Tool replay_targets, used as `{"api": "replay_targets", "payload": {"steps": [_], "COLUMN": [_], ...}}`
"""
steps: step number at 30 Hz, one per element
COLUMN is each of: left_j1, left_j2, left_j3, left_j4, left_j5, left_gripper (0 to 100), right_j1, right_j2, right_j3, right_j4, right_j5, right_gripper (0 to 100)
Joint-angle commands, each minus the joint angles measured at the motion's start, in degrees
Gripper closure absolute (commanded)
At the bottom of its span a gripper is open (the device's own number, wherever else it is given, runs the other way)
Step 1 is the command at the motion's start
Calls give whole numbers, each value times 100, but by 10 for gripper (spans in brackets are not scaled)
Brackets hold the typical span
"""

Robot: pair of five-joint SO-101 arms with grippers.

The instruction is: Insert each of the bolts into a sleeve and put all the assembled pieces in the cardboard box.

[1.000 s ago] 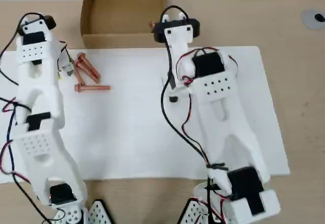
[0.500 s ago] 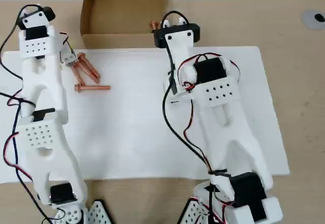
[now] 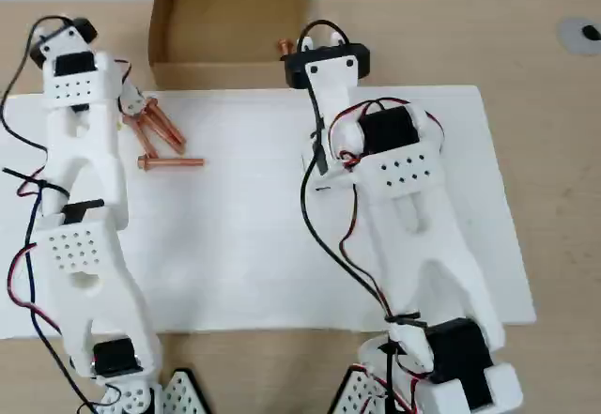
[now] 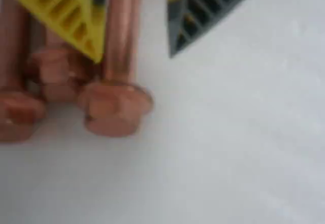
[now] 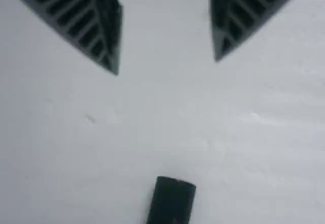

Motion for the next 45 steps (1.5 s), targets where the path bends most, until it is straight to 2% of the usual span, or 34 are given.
{"api": "replay_targets", "payload": {"steps": [1,6,14,18,27,39,42,45], "left_j1": [79,79,79,70,53,79,53,132], "left_j2": [-84,-84,127,330,277,277,66,-418], "left_j3": [220,519,571,404,-580,-3921,-3965,-3613], "left_j4": [-316,-598,-554,-457,413,2549,2549,2532], "left_j5": [53,53,53,26,18,18,-9,-527], "left_gripper": [901,901,901,980,991,991,991,991], "right_j1": [75,75,75,66,66,84,84,84], "right_j2": [-242,-242,-242,-242,-251,-251,-251,-251], "right_j3": [4,4,-4,-4,-22,4,4,4], "right_j4": [-79,-79,-79,-62,-26,-26,-26,-26], "right_j5": [62,62,62,62,62,62,9,-273], "right_gripper": [839,839,839,839,839,839,839,839]}}
